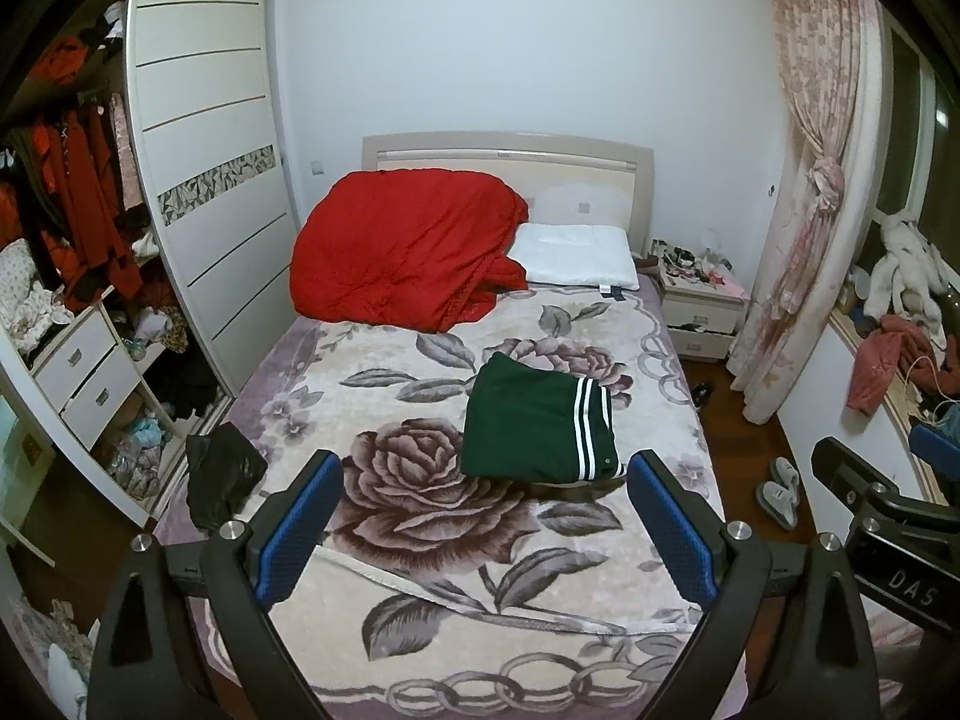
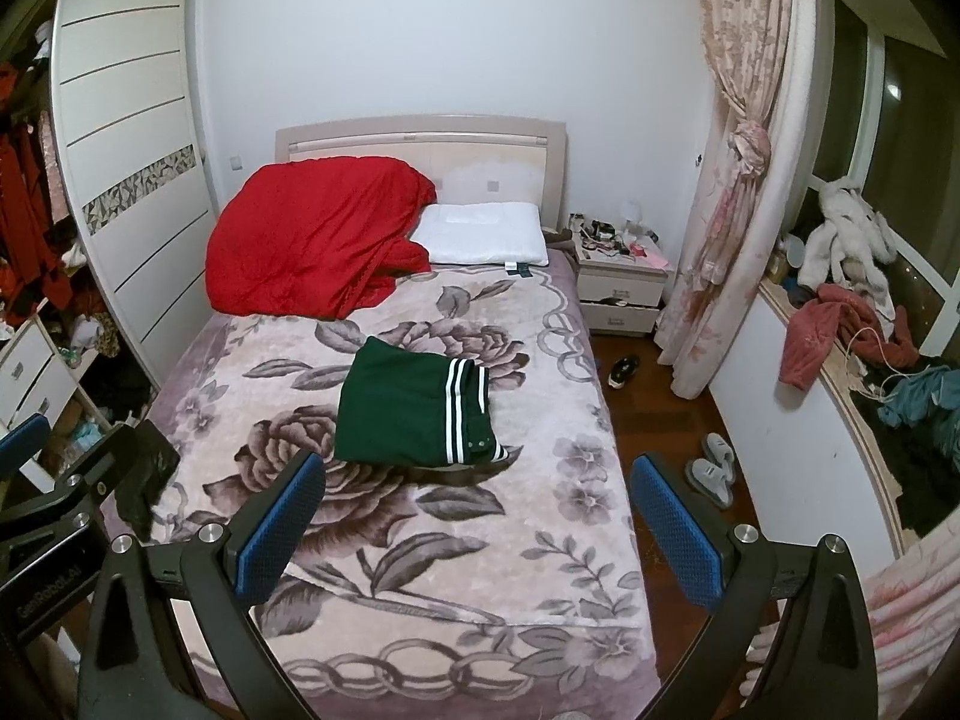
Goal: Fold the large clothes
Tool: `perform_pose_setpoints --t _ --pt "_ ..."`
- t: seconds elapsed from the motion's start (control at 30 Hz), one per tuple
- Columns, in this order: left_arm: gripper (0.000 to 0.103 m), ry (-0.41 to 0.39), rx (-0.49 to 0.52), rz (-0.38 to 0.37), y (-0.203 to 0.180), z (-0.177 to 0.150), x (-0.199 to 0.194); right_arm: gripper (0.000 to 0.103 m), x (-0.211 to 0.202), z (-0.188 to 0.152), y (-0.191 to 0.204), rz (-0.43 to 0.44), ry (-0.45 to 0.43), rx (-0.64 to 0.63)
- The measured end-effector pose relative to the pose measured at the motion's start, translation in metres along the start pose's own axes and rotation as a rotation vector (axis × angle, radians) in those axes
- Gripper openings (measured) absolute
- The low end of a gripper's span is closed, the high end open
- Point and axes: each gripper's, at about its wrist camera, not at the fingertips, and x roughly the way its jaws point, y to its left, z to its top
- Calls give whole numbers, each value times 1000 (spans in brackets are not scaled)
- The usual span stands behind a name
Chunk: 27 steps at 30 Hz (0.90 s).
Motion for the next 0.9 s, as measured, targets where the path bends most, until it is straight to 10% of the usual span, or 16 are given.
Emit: perform_pose_setpoints --t 0.9 --pt "97 -24 -4 6 -3 7 -2 103 4 10 5 1 -13 -10"
